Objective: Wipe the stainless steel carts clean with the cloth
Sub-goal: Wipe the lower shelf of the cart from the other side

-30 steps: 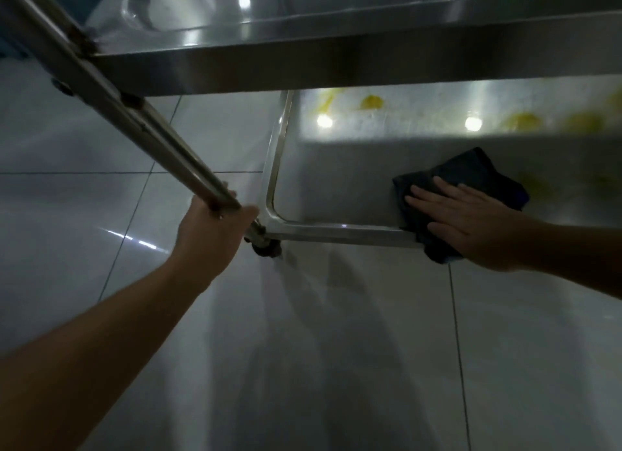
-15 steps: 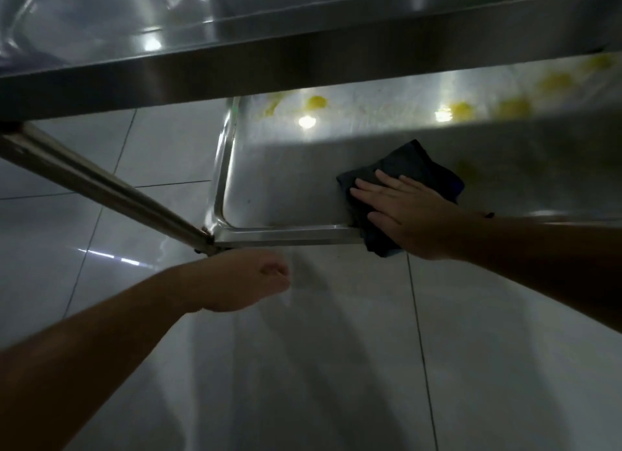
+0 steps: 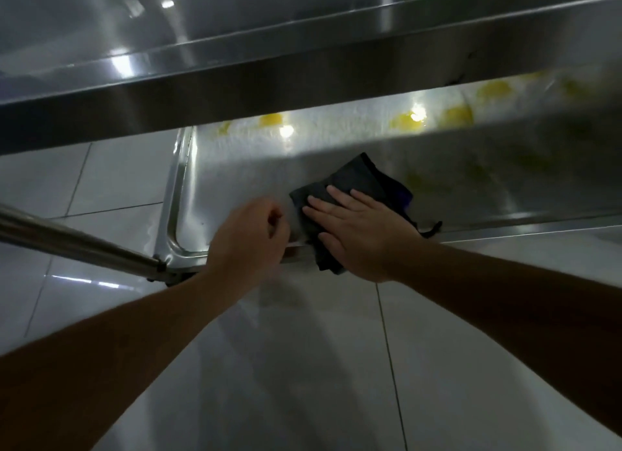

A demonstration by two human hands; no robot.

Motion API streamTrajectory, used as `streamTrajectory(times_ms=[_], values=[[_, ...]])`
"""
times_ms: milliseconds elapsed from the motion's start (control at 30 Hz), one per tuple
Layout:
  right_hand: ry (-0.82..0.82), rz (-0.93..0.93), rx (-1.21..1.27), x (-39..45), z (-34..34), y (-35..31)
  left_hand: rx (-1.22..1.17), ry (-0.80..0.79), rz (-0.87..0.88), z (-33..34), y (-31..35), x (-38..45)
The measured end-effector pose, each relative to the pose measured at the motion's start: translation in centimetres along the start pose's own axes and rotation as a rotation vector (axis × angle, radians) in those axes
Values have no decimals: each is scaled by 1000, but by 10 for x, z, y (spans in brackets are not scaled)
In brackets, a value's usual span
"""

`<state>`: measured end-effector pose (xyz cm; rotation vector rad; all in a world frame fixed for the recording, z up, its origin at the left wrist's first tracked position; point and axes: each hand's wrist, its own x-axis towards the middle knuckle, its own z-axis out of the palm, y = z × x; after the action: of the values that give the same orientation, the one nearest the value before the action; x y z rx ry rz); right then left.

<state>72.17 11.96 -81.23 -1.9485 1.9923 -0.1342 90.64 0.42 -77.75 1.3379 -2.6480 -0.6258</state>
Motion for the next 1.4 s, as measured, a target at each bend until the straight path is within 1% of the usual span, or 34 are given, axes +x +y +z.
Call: streamTrajectory(times_ms=[100, 200, 300, 400, 500, 567, 667, 733, 800, 867, 933, 967, 1033, 1067, 1133, 1200, 1300, 1367, 1400], values=[[0, -2, 17, -6, -1, 5, -14, 78, 62, 18, 9, 5], [3, 30, 27, -19, -3, 16, 0, 93, 116, 31, 17, 7], [14, 103, -6, -41, -7, 45, 15, 68, 126, 40, 25, 9], [27, 176, -64, -75, -14, 86, 64, 12, 95, 45, 31, 10], [28, 266, -66, -114, -27, 132, 128, -27, 55, 50, 31, 10], [85, 355, -42, -143, -38, 164, 154, -28, 56, 51, 29, 10], [268, 506, 9, -196, -46, 224, 165, -4, 68, 50, 30, 10], [325, 687, 53, -219, -52, 267, 167, 1, 66, 49, 30, 9], [322, 874, 65, -225, -55, 296, 178, -3, 67, 51, 29, 9], [271, 998, 41, -217, -56, 310, 189, -1, 70, 52, 28, 9], [215, 1048, 55, -196, -54, 306, 197, 1, 63, 51, 30, 9], [222, 1060, 60, -181, -53, 294, 196, 2, 57, 50, 31, 8], [278, 1022, 66, -147, -49, 259, 193, -1, 50, 51, 34, 8], [289, 953, 59, -129, -47, 234, 194, -3, 50, 52, 34, 8], [276, 735, 20, -92, -42, 177, 202, 7, 55, 53, 34, 9], [218, 513, -37, -50, -35, 125, 206, 22, 60, 54, 33, 8], [55, 262, -23, 9, -22, 61, 212, 4, 62, 54, 32, 9], [1, 109, -21, 28, -18, 43, 223, -18, 58, 53, 31, 10], [-11, 62, -26, 31, -19, 44, 225, -22, 57, 53, 31, 11]])
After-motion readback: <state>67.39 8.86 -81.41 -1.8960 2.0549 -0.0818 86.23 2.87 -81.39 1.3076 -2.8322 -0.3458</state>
